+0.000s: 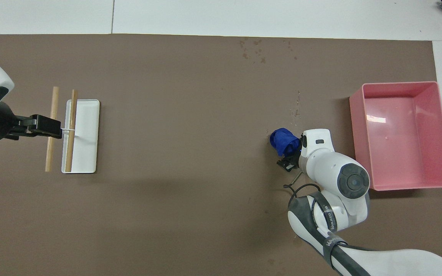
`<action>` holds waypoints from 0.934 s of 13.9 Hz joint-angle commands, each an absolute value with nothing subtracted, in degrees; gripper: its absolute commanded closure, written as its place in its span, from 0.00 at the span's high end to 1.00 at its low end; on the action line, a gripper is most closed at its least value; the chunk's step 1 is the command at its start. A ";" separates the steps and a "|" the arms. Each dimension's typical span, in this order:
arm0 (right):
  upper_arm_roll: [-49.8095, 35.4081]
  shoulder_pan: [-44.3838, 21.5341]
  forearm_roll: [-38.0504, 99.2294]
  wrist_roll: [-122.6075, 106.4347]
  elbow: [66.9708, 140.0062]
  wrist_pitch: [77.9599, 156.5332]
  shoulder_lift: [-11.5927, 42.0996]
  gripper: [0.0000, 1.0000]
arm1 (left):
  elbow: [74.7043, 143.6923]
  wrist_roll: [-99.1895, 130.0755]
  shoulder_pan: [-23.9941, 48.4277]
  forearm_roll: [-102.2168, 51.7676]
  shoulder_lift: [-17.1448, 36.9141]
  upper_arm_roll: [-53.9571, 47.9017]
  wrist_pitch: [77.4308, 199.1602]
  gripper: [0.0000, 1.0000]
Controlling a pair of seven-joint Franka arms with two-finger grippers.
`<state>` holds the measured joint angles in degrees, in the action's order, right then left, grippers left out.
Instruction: Wipe water with towel using both arms
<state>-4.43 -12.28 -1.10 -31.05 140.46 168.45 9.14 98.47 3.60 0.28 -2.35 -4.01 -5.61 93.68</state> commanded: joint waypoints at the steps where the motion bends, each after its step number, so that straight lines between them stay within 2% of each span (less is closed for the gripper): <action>1: -4.92 -10.11 -1.93 -32.86 146.68 169.10 4.41 0.00 | 99.84 2.99 0.00 -2.72 -5.62 -5.71 93.43 1.00; 7: -4.92 -10.11 -1.85 -31.30 151.34 169.10 0.18 0.00 | 99.84 2.99 -0.09 -2.72 -5.62 -5.71 93.43 1.00; 10: -4.92 -10.19 -1.85 -31.11 151.44 168.23 -0.53 0.00 | 99.84 2.99 -0.09 -2.72 -5.62 -5.71 93.43 1.00; 11: -4.92 -10.11 -1.93 -31.20 150.22 166.22 -0.27 0.00 | 99.84 2.99 -0.09 -2.72 -5.62 -5.63 93.43 1.00; 13: -4.83 -10.11 -1.58 -31.03 144.96 155.98 -0.09 0.00 | 99.84 2.99 -0.09 -2.72 -5.62 -5.71 93.43 1.00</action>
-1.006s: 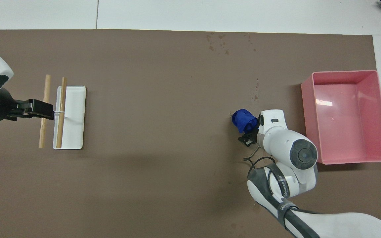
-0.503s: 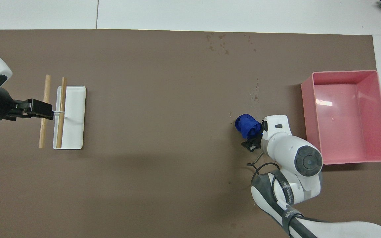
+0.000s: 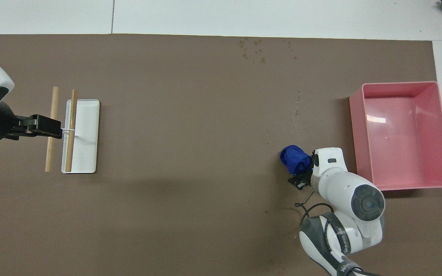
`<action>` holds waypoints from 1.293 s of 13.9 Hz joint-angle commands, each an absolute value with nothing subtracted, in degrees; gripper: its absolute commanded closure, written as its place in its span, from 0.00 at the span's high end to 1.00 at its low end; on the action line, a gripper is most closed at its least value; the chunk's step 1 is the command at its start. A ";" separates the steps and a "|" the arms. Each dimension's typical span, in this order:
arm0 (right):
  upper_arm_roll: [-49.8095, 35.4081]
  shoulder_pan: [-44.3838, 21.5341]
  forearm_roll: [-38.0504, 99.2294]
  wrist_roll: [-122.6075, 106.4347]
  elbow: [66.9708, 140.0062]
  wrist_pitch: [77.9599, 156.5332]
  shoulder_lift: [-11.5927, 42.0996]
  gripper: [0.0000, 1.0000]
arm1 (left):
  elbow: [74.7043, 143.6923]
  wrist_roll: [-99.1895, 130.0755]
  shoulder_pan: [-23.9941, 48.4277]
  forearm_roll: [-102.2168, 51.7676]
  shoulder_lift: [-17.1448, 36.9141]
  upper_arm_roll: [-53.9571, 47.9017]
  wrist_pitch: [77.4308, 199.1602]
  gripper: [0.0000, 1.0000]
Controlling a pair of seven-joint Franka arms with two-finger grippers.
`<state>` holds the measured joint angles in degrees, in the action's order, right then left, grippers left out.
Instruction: Wipe water with towel using both arms
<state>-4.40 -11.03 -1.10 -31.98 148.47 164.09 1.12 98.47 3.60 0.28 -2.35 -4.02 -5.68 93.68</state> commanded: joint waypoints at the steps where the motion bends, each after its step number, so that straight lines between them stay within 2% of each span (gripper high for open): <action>1: -4.83 -9.93 -1.15 -30.33 143.71 151.74 -0.26 0.00 | 99.84 2.99 -0.09 -2.72 -5.62 -5.71 93.43 1.00; 6: -4.83 -9.75 -0.53 -26.02 143.79 145.21 -1.40 0.00 | 99.84 2.99 -0.09 -2.72 -5.62 -5.71 93.43 1.00; 10: -4.92 -10.55 2.71 -24.35 146.42 143.53 -3.25 0.00 | 99.84 3.08 -0.09 -2.72 -5.62 -5.71 93.43 1.00; 14: -4.83 -14.14 6.85 -20.75 148.62 141.25 -5.09 0.00 | 99.84 2.99 -0.09 -2.72 -5.62 -5.71 93.43 1.00; 18: -4.83 -14.24 6.86 -21.00 149.50 137.90 -6.33 0.00 | 99.84 2.99 -0.09 -2.72 -5.62 -5.71 93.43 1.00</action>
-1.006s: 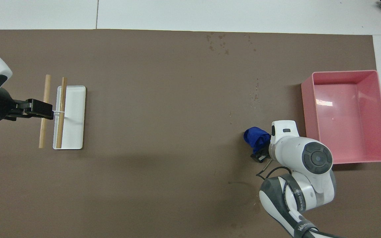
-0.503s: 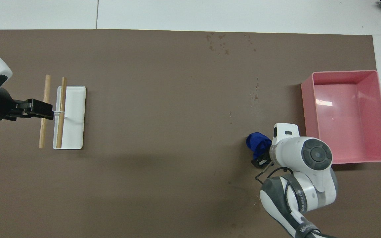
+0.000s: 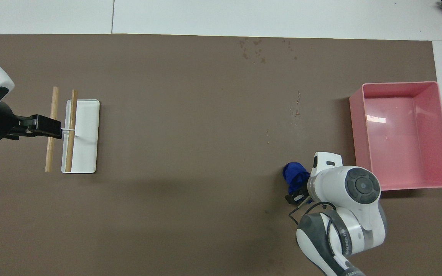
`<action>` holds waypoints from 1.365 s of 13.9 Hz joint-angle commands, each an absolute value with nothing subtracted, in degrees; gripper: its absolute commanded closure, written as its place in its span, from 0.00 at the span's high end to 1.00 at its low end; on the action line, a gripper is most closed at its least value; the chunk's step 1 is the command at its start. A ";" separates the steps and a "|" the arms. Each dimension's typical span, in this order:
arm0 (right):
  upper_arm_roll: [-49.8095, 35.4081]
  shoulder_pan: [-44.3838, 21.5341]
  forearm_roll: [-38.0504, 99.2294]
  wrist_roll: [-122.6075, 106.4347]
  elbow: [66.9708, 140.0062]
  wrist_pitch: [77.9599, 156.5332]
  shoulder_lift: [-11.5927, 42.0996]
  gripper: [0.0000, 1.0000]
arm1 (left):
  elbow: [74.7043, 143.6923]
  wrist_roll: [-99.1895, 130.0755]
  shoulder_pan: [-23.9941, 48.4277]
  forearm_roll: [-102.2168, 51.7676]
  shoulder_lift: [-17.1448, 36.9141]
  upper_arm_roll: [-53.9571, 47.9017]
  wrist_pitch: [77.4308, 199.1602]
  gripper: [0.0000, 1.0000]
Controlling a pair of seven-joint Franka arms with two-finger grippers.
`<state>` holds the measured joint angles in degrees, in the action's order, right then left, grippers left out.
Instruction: Wipe water with towel using both arms
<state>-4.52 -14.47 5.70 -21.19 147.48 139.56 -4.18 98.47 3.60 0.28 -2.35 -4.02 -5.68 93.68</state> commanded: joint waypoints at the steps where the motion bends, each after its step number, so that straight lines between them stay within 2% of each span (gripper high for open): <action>1: -4.75 -14.06 6.86 -21.01 149.50 138.77 -6.24 0.00 | 99.84 2.99 -0.09 -2.72 -5.62 -5.71 93.43 1.00; 3: -4.75 -13.54 6.86 -21.88 149.07 145.33 -4.23 0.00 | 99.84 2.99 -0.09 -2.72 -5.62 -5.71 93.43 1.00; 6: -4.66 -13.01 6.77 -25.56 145.65 157.46 2.35 0.00 | 99.84 2.99 -0.09 -2.72 -5.62 -5.71 93.43 1.00; 8: -4.40 -11.70 6.51 -31.95 141.27 160.75 5.35 0.00 | 99.84 2.99 -0.09 -2.72 -5.62 -5.71 93.43 1.00; 12: -4.40 -6.33 5.98 -48.58 130.89 158.48 9.40 0.00 | 99.84 2.99 -0.09 -2.72 -5.62 -5.71 93.43 1.00; 16: -4.39 -5.28 5.98 -48.61 123.59 149.44 10.46 0.00 | 99.84 3.08 -0.09 -2.72 -5.62 -5.71 93.43 1.00; 19: -4.39 -4.05 6.15 -46.16 119.28 139.87 9.85 0.00 | 99.84 2.99 -0.09 -2.72 -5.62 -5.63 93.43 1.00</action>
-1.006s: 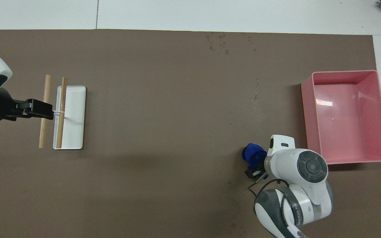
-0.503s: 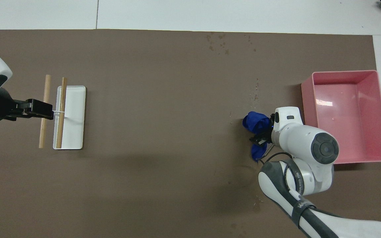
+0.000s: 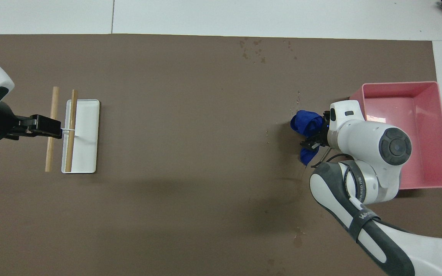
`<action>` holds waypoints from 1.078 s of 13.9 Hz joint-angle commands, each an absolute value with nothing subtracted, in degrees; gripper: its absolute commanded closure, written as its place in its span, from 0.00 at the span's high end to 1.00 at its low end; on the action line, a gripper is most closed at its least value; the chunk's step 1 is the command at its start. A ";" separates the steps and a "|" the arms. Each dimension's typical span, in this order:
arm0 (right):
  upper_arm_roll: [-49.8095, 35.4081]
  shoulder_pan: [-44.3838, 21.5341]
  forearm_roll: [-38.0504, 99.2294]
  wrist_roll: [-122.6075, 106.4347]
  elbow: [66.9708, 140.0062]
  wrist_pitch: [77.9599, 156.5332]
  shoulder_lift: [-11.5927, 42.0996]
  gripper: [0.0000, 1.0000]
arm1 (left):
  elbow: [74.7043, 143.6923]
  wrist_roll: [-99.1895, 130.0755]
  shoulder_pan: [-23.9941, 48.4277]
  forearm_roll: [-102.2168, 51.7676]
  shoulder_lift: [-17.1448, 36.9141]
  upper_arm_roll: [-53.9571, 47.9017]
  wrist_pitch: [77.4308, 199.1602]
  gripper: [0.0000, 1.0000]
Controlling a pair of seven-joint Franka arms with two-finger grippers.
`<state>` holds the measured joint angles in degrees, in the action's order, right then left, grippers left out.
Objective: Wipe water with towel using both arms
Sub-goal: 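Lift the cloth with the right gripper over the pink bin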
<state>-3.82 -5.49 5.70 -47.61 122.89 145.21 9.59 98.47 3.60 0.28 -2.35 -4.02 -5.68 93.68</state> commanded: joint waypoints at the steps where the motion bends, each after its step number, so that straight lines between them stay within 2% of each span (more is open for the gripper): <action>1: -4.31 -3.35 6.07 -45.45 117.44 135.57 9.06 0.00 | 99.84 2.99 -0.09 -2.72 -5.62 -5.71 93.43 1.00; 4: -3.96 -2.73 5.89 -45.18 112.16 122.82 5.81 0.00 | 99.84 2.99 -0.09 -2.72 -5.62 -5.71 93.43 1.00; 9: -3.87 -0.36 3.17 -42.98 106.10 108.31 0.54 0.00 | 99.84 2.99 -0.09 -2.72 -5.62 -5.71 93.43 1.00; 11: -3.87 0.35 1.68 -43.33 105.21 106.00 -1.22 0.00 | 99.84 2.99 -0.09 -2.72 -5.62 -5.71 93.43 1.00; 15: -3.96 3.42 -0.26 -47.18 105.29 106.52 -2.11 0.00 | 99.84 2.99 -0.09 -2.72 -5.62 -5.71 93.43 1.00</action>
